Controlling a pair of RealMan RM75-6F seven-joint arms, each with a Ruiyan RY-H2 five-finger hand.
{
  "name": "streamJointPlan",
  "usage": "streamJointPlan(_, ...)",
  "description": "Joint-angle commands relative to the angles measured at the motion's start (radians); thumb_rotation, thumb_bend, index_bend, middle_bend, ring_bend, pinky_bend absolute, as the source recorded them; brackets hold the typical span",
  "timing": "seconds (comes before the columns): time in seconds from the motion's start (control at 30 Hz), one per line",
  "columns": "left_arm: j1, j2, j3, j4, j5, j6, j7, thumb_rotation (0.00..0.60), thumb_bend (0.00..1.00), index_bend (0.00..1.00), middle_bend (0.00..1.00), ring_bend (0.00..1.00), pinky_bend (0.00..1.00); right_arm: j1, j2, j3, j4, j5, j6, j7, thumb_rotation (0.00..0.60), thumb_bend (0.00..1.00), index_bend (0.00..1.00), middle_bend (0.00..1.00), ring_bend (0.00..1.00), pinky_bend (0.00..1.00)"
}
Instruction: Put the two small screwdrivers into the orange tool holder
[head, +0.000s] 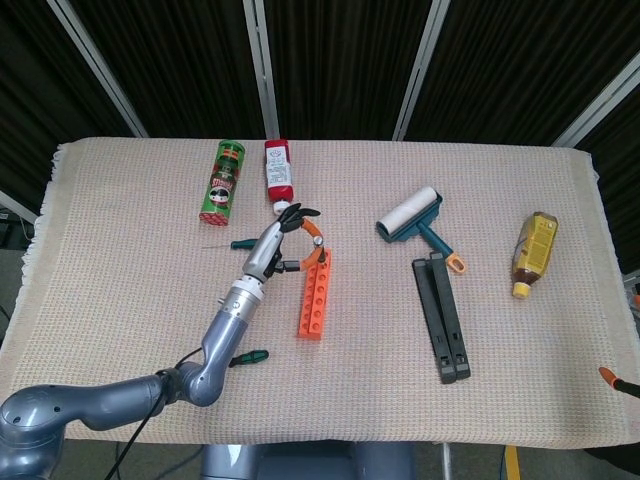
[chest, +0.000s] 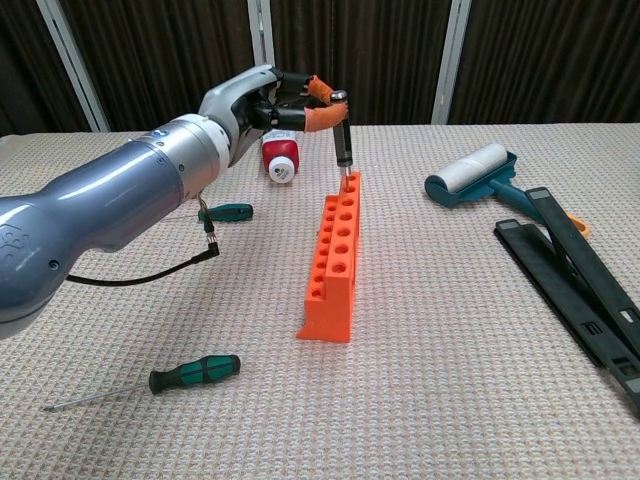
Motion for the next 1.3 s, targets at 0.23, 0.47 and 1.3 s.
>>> streamJointPlan(0.23,-0.007,-0.023,0.004,0.03,0.001,-0.017,0.02,0.535,0.5,0.64,0.17,0.0,0.0,-0.004,0.001,0.0,-0.003,0.005,0.003,-0.003,0.6,0.0,0.05,0.08,0.0,0.03)
streamJointPlan(0.47,-0.009,-0.036,0.011,0.04,0.018,-0.009,0.043,0.534,0.5,0.64,0.17,0.0,0.0,-0.006,-0.001,0.0,0.003,0.006,0.001,0.004,0.6,0.0,0.05,0.08,0.0,0.03)
streamJointPlan(1.3,-0.008,-0.054,0.037,0.054,0.059,-0.007,0.115,0.533,0.5,0.64,0.17,0.0,0.0,-0.009,-0.009,0.0,0.026,0.005,-0.002,0.028,0.6,0.0,0.05,0.08,0.0,0.03)
